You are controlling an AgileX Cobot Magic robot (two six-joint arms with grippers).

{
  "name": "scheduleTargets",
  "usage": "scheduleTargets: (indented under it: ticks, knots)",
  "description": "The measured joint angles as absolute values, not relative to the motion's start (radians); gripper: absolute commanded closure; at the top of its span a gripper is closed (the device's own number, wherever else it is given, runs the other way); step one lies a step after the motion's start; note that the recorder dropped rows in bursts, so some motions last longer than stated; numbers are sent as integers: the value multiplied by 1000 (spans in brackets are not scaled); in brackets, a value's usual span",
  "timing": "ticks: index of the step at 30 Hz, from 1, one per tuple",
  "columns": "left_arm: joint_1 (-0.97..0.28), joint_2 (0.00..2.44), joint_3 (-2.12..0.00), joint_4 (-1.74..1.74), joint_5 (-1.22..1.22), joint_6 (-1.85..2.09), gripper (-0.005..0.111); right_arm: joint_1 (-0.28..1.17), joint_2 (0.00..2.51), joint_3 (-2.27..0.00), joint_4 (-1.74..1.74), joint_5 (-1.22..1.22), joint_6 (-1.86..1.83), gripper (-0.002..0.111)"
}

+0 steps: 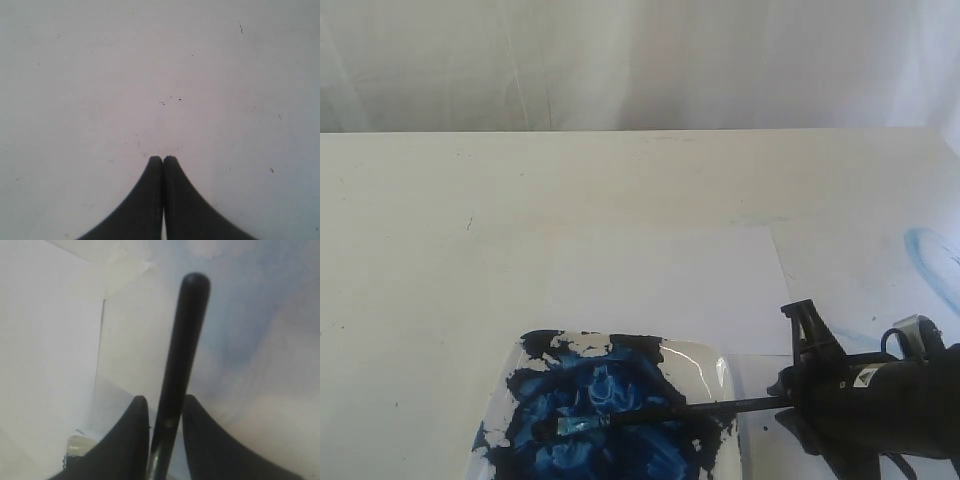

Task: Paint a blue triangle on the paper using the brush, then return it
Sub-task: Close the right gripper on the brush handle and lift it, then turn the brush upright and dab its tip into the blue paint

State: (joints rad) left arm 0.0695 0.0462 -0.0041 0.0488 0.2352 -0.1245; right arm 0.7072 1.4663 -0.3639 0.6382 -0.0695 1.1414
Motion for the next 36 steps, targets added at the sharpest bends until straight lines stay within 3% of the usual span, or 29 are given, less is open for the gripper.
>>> scheduleTargets:
  ticks: [6,13,26,36]
  knots:
    - [69,46,-4,49,235,-125,107,707,1466,-364,638,-77,1156,86]
    - [69,46,-4,49,235,-125,107,707,1466,-364,641,-86,1162,108]
    - [69,46,-4,49,235,-125,107,707,1406,-364,632,-169,1169,108]
    - [69,46,-4,49,235,-125,107,707,1186,-382,215,-554,1139,108]
